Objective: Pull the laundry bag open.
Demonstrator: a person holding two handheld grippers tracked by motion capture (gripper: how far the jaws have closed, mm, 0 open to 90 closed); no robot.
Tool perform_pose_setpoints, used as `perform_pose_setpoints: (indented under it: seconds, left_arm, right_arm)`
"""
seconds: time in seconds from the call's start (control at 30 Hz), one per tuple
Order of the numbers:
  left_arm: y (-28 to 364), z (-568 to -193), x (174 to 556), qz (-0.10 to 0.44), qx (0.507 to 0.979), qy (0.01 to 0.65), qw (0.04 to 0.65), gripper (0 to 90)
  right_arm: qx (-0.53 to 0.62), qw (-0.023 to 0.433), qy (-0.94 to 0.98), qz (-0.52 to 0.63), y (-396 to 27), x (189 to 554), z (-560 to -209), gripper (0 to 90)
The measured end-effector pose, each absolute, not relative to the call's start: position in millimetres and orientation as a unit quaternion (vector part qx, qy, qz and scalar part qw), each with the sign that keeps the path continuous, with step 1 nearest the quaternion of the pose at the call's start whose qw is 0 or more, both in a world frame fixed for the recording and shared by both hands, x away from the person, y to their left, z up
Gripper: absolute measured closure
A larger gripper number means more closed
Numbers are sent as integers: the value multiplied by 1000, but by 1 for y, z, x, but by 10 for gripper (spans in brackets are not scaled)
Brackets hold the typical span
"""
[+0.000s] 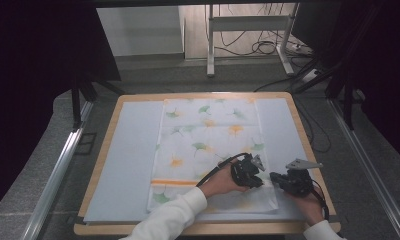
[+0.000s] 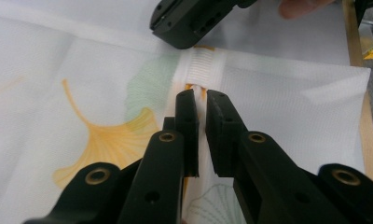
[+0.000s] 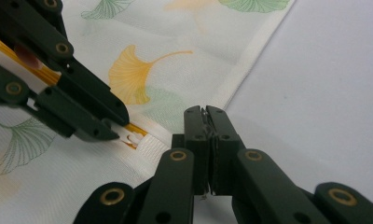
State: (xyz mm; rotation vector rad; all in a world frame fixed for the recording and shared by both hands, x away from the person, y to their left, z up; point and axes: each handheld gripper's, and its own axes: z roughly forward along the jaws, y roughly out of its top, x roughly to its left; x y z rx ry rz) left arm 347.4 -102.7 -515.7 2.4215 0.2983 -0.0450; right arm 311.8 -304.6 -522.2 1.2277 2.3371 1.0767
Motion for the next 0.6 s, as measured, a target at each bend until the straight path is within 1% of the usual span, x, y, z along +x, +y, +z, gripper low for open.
perform_pose_setpoints:
  seconds: [0.4, 0.6]
  left_arm:
    - [-100, -513, 352, -8, 931, 123, 345, 819]
    - [-99, -512, 354, -6, 929, 124, 349, 766]
  right_arm:
    - [424, 145, 812, 373, -305, 312, -522, 867]
    - [424, 146, 812, 373, -305, 312, -522, 866]
